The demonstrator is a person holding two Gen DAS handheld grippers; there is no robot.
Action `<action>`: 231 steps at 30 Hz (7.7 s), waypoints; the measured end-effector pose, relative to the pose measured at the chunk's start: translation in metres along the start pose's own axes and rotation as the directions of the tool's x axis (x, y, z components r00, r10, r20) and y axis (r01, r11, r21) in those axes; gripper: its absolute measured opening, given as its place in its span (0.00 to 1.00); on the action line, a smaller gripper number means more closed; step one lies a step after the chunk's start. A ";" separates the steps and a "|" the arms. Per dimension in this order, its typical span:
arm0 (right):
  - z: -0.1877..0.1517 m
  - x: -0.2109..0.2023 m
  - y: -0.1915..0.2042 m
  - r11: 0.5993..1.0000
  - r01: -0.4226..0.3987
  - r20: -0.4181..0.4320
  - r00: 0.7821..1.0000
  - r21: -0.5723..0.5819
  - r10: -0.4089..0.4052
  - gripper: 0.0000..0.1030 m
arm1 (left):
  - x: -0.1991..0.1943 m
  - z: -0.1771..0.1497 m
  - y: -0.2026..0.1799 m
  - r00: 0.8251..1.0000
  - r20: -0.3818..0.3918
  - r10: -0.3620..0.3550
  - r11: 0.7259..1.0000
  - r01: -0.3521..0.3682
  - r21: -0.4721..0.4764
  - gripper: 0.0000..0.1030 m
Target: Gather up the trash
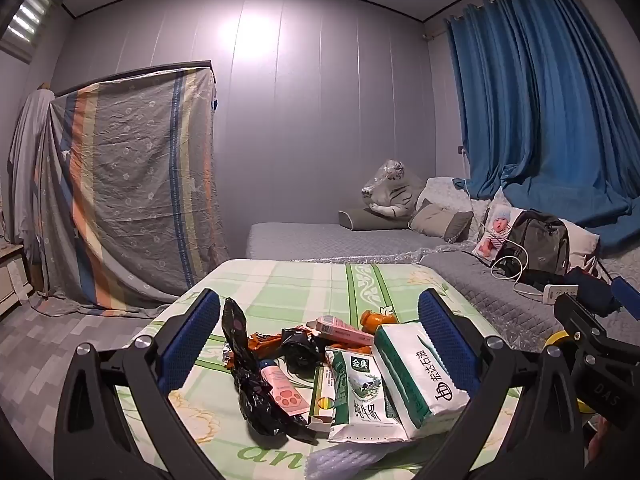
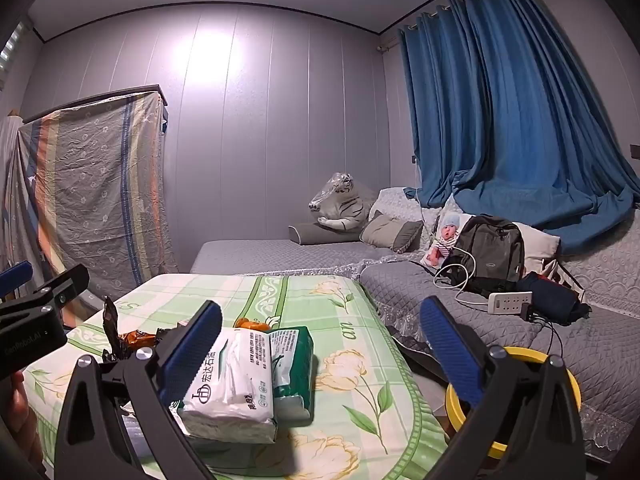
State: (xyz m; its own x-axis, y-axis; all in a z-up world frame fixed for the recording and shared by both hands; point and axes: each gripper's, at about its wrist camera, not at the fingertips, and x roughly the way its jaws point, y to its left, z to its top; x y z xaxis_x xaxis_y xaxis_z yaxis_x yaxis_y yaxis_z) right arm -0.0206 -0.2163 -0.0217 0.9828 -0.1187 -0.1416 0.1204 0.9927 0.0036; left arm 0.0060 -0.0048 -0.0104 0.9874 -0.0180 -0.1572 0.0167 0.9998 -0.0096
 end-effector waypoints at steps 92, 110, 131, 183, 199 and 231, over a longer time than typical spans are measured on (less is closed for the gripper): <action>-0.074 0.204 0.062 0.879 -0.404 -0.861 0.319 0.254 0.396 0.81 | 0.071 -0.055 0.079 0.884 -0.416 -0.212 0.970 0.243 0.021 0.92; -0.047 0.139 -0.050 0.734 -0.395 -0.585 0.444 0.553 0.679 0.81 | 0.153 -0.053 -0.030 0.634 -0.704 -0.319 0.907 0.419 -0.034 0.92; -0.053 0.134 -0.084 0.691 -0.366 -0.517 0.470 0.623 0.715 0.81 | 0.210 -0.083 -0.019 0.541 -0.798 -0.265 0.945 0.312 -0.102 0.53; -0.083 0.095 -0.331 0.816 0.285 -0.610 0.786 0.503 0.101 0.81 | 0.173 -0.010 -0.320 0.445 -0.524 -0.726 0.545 0.837 -0.044 0.53; -0.129 0.110 -0.387 0.743 0.421 -0.675 0.736 0.520 0.055 0.83 | 0.192 -0.059 -0.410 0.352 -0.596 -0.722 0.492 0.867 -0.084 0.65; -0.043 0.161 -0.108 0.916 -0.257 -0.629 0.667 0.308 0.399 0.92 | 0.152 0.008 0.006 0.842 -0.271 -0.467 0.867 0.496 0.047 0.92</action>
State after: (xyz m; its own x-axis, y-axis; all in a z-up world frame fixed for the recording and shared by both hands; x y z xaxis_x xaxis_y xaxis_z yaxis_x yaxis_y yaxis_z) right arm 0.1191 -0.3417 -0.0875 0.6151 0.3302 -0.7160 -0.0996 0.9333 0.3449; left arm 0.1572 -0.0015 -0.0266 0.7806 -0.4836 -0.3960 0.5118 0.8582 -0.0394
